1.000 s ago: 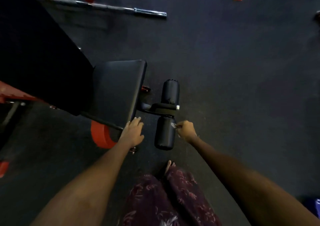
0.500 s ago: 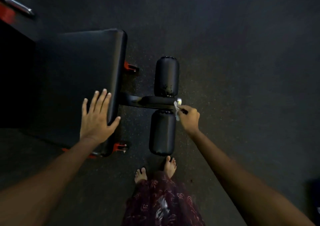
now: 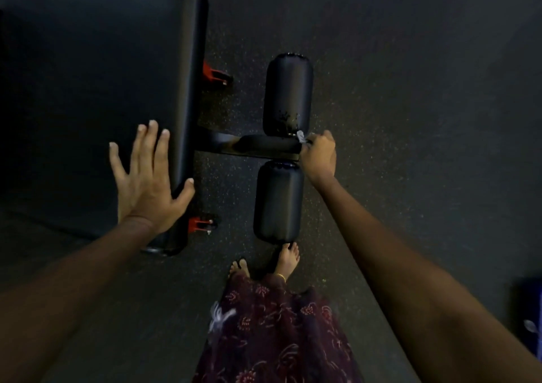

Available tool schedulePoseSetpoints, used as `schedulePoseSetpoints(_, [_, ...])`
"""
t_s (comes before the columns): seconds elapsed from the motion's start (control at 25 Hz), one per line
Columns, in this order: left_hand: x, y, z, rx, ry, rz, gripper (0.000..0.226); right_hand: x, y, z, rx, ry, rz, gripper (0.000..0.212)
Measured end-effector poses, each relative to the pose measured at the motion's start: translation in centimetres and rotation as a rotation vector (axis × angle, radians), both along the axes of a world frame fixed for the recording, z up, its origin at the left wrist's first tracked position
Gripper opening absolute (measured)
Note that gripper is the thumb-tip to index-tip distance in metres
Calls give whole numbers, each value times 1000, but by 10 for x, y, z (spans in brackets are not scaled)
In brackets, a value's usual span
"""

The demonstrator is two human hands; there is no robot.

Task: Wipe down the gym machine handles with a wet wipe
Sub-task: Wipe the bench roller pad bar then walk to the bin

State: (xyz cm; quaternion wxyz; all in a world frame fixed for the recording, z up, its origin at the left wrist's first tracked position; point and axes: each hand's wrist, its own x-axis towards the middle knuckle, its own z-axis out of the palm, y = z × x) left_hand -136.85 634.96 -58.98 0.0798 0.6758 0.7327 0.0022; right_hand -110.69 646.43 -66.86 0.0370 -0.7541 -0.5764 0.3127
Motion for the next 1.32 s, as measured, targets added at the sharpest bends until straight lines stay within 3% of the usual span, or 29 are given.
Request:
schedulePoseSetpoints(0.44, [-1, -1, -5, 77, -44, -10, 79, 3, 1, -3, 11, -88, 162, 23])
schedulePoseSetpoints(0.64, [-3, -4, -7, 136, -68, -9, 74, -7, -13, 1, 93, -151, 351, 36])
schedulePoseSetpoints(0.8, [-3, -4, -7, 151, -81, -6, 75, 3, -15, -6, 181, -229, 218, 27])
schedulePoseSetpoints(0.92, [-4, -5, -8, 168, -89, -2, 75, -7, -16, -7, 153, -184, 310, 29])
schedulePoseSetpoints(1.08, [-4, -4, -10, 189, -87, -5, 75, -2, -12, -7, 185, -231, 186, 25])
schedulePoseSetpoints(1.32, [-5, -6, -10, 211, -95, 4, 75, -12, -9, -14, 135, -176, 249, 24])
